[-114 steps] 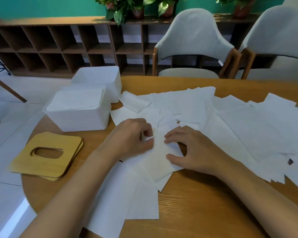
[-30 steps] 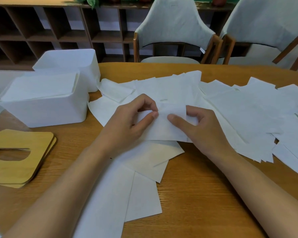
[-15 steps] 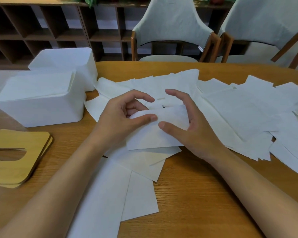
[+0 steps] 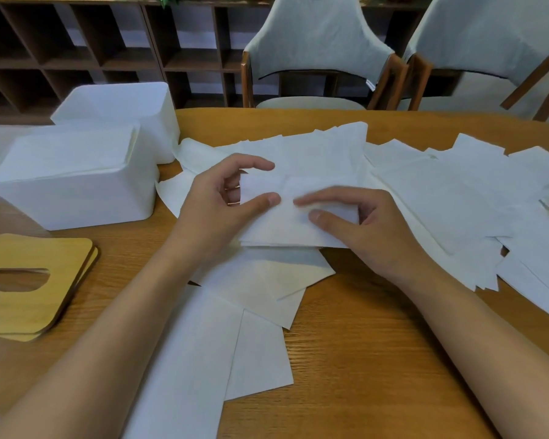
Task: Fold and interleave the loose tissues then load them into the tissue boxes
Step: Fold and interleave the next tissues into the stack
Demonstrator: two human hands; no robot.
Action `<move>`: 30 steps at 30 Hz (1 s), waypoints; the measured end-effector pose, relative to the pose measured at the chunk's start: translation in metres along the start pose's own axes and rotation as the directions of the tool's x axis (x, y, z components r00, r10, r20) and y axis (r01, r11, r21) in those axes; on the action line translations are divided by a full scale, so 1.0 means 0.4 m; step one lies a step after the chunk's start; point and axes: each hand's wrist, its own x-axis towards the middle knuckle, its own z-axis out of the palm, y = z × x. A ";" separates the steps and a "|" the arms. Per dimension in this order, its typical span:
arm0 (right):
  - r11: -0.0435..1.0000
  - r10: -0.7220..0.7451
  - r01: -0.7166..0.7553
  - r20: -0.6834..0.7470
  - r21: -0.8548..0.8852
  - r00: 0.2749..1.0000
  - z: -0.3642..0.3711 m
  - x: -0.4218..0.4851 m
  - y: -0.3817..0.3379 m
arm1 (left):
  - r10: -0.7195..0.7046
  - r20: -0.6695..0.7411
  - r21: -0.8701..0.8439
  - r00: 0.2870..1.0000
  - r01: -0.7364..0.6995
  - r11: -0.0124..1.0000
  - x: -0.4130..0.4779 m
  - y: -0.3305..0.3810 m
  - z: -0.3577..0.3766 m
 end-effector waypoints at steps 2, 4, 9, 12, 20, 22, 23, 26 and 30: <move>0.999 0.047 -0.049 -0.060 -0.024 0.997 -0.001 0.004 0.014 | 0.011 -0.009 -0.024 1.000 -0.011 1.000 0.000 -0.001 0.005; 0.993 0.114 -0.114 -0.154 0.011 0.981 -0.012 0.012 0.027 | 0.043 0.049 0.052 0.998 -0.046 0.998 -0.004 -0.006 0.004; 0.978 0.206 -0.208 -0.237 0.018 0.949 -0.036 0.021 0.056 | 0.034 0.460 0.348 0.887 -0.215 0.912 -0.024 -0.022 0.020; 0.978 0.193 -0.205 -0.243 -0.025 0.951 -0.031 0.021 0.064 | 0.042 0.529 0.386 0.848 -0.284 0.878 -0.019 -0.024 0.035; 0.979 0.170 -0.192 -0.242 -0.073 0.955 -0.033 0.023 0.069 | 0.053 0.504 0.424 0.862 -0.300 0.855 -0.021 -0.014 0.057; 0.977 0.142 -0.176 -0.253 -0.120 0.957 -0.036 0.023 0.067 | 0.148 0.434 0.396 0.889 -0.336 0.855 -0.022 -0.011 0.054; 0.978 0.128 -0.165 -0.254 -0.129 0.959 -0.035 0.024 0.060 | 0.181 0.391 0.366 0.902 -0.333 0.869 -0.022 -0.007 0.051; 0.990 0.103 -0.120 -0.212 -0.071 0.972 -0.033 0.019 0.037 | 0.161 0.288 0.221 0.944 -0.229 0.948 -0.018 0.012 0.041; 0.991 0.077 -0.066 -0.092 0.117 0.993 -0.023 0.004 0.017 | 0.052 0.252 0.150 0.966 -0.092 0.984 -0.016 0.027 0.030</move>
